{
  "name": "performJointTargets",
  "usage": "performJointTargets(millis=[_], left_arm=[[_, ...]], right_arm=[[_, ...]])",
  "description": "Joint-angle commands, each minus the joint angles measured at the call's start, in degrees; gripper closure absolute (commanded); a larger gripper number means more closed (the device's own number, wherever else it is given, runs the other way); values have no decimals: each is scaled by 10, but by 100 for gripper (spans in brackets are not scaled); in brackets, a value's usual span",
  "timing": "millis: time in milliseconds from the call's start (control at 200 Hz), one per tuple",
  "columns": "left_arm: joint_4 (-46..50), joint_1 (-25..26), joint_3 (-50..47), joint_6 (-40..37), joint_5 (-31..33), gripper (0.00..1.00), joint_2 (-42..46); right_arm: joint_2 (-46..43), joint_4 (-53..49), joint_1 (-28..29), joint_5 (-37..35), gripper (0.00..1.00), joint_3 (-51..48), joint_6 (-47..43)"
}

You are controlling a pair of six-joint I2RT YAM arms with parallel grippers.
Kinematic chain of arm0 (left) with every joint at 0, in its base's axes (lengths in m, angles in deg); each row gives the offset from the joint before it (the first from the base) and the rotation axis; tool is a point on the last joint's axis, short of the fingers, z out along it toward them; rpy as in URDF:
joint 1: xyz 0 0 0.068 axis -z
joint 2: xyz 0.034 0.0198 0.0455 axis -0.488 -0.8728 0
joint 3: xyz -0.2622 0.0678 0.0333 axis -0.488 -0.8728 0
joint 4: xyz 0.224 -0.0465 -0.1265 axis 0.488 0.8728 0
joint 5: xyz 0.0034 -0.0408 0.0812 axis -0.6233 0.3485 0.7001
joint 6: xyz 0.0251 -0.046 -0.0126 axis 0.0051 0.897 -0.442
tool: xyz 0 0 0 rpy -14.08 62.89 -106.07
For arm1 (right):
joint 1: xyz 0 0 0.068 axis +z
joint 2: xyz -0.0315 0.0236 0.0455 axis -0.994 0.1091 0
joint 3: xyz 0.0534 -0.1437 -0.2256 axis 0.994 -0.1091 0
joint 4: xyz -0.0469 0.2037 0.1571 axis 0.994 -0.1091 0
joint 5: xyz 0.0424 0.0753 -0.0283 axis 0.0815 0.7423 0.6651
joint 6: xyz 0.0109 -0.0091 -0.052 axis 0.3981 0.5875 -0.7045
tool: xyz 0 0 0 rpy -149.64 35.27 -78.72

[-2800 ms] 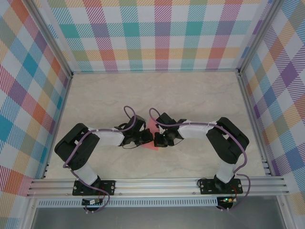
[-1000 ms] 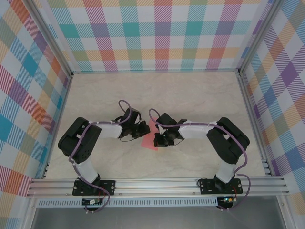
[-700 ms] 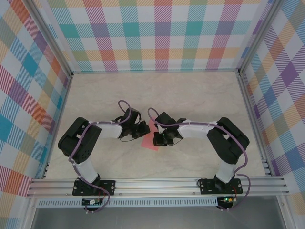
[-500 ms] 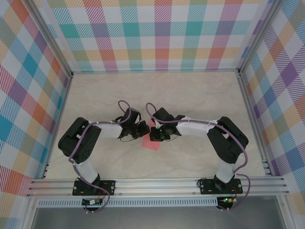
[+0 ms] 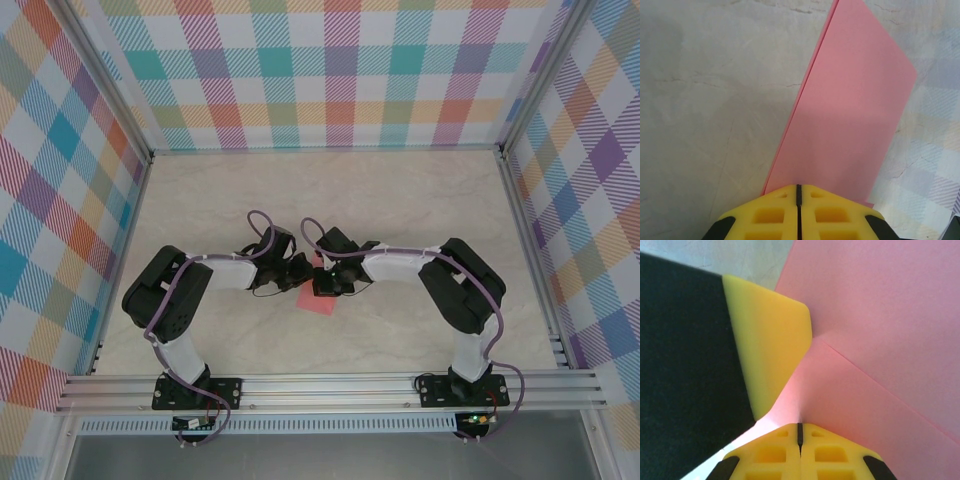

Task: Fold a paper plane with a square sheet of paper (pick it up from the middle)
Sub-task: Fold the triangle a second time at the center of the table.

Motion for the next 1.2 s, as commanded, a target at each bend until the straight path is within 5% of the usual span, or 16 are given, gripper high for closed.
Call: performJointTargets(millis=[0, 690, 1015, 1195], left_arm=[[76, 3, -7, 5, 66, 93, -31], [104, 4, -1, 6, 89, 93, -47], [85, 7, 19, -16, 33, 87, -7], [99, 8, 54, 2, 17, 72, 43]], right_arm=[[-6, -36, 5, 21, 97, -30, -20], [-87, -62, 7, 103, 96, -141, -84], [-176, -24, 0, -49, 93, -124, -47], [-175, 32, -51, -45, 80, -121, 5]])
